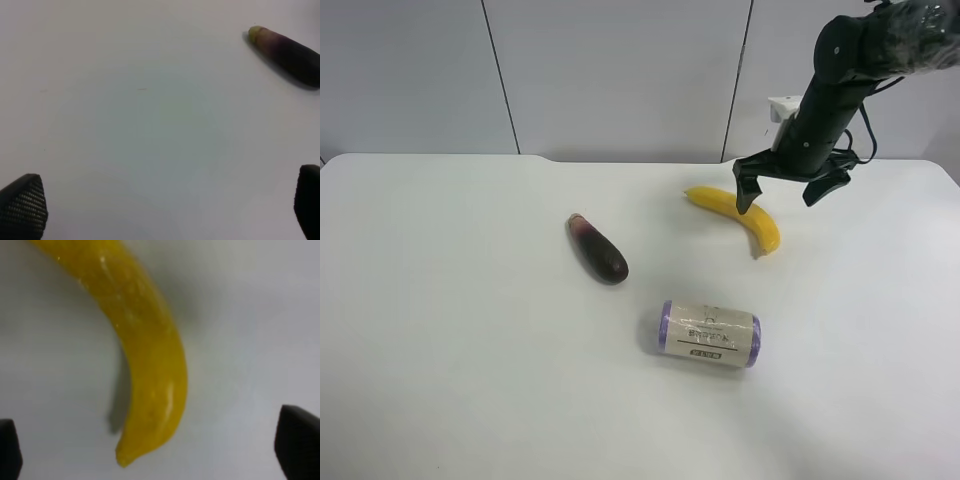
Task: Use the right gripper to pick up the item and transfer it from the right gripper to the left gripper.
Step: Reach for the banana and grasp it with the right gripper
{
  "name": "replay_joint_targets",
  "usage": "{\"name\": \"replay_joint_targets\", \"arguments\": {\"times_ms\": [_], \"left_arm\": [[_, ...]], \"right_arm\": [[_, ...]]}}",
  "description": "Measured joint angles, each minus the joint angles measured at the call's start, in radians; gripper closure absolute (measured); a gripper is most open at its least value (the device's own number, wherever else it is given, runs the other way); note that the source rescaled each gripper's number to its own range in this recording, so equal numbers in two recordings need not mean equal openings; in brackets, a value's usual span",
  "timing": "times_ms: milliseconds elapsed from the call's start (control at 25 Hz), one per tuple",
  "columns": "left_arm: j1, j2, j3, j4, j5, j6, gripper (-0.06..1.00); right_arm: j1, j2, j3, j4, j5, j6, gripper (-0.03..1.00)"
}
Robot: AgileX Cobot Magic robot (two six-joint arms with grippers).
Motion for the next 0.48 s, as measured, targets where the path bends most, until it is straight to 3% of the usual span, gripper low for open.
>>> {"name": "replay_joint_targets", "arguments": {"times_ms": [360,480], "left_arm": [[0.000,0.000,0.000,0.000,0.000,0.000,-0.06],[0.000,0.000,0.000,0.000,0.000,0.000,-0.06]], "right_arm": [[0.001,0.084,0.000,0.000,-0.067,-0.001,-0.03],[0.001,0.106,-0.003,0.000,-0.077,-0.002,0.01]]}}
